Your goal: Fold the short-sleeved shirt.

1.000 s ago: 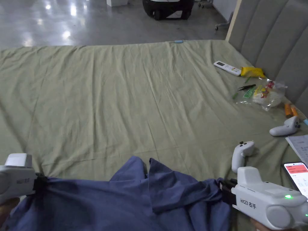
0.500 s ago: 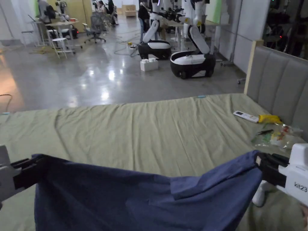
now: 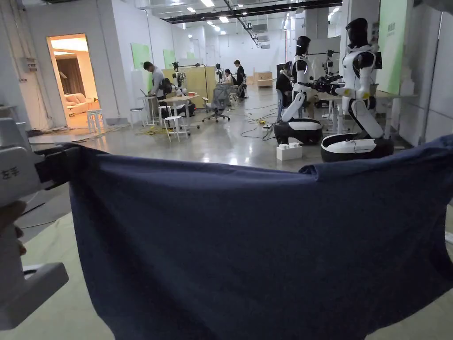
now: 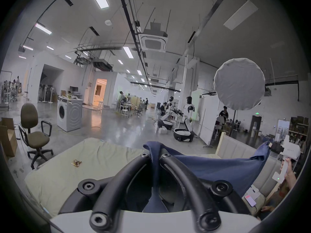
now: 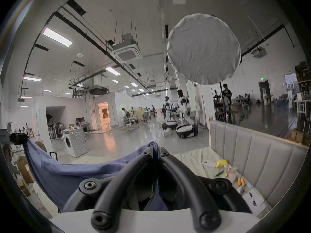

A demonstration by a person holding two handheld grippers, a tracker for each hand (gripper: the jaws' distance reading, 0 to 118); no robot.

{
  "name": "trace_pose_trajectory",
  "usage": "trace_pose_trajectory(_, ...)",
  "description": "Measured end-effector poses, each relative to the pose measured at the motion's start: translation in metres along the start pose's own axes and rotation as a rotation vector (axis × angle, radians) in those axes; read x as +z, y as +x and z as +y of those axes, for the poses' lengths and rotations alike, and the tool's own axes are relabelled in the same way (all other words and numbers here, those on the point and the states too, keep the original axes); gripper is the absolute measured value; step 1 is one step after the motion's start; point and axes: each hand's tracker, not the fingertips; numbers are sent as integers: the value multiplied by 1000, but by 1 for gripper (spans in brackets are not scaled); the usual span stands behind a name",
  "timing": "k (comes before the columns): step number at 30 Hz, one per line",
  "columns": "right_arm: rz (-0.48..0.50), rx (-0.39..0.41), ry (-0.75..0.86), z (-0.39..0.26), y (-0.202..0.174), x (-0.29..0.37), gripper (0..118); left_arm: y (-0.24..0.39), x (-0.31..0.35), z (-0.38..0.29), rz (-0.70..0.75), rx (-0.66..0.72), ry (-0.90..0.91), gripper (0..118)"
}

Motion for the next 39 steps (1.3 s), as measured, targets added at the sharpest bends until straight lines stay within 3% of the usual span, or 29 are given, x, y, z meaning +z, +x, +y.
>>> trace_pose_trajectory(6,-74,135,102,46,-24,-18,4,-3,-28,21,-11,35,54,7)
trace_pose_trajectory(9,-90,158,107,51,-29,-30,4,-2,-52,21,-14,51,44,7)
trace_pose_trajectory(17,-154,177,142,42,-36,-62,4,0,-112,10,40,-16,16,7)
trace_pose_trajectory(26,-205,182,120,25,-43,-141,4,5,-199,0,95,-1,-31,7)
trace_pose_trajectory(32,-221,244,83,11,-48,-192,4,8,-245,-16,124,3,-72,7)
trace_pose_trajectory(34,-218,235,87,3,-48,-206,4,4,-265,-23,144,16,-95,7)
trace_pose_trajectory(35,-180,179,85,-2,-47,-211,4,5,-271,-27,164,8,-102,7)
trace_pose_trajectory(37,-194,116,28,-9,-43,-228,4,3,-285,-32,169,9,-111,7)
trace_pose_trajectory(39,-212,150,39,-13,-44,-242,4,2,-296,-36,175,4,-108,7)
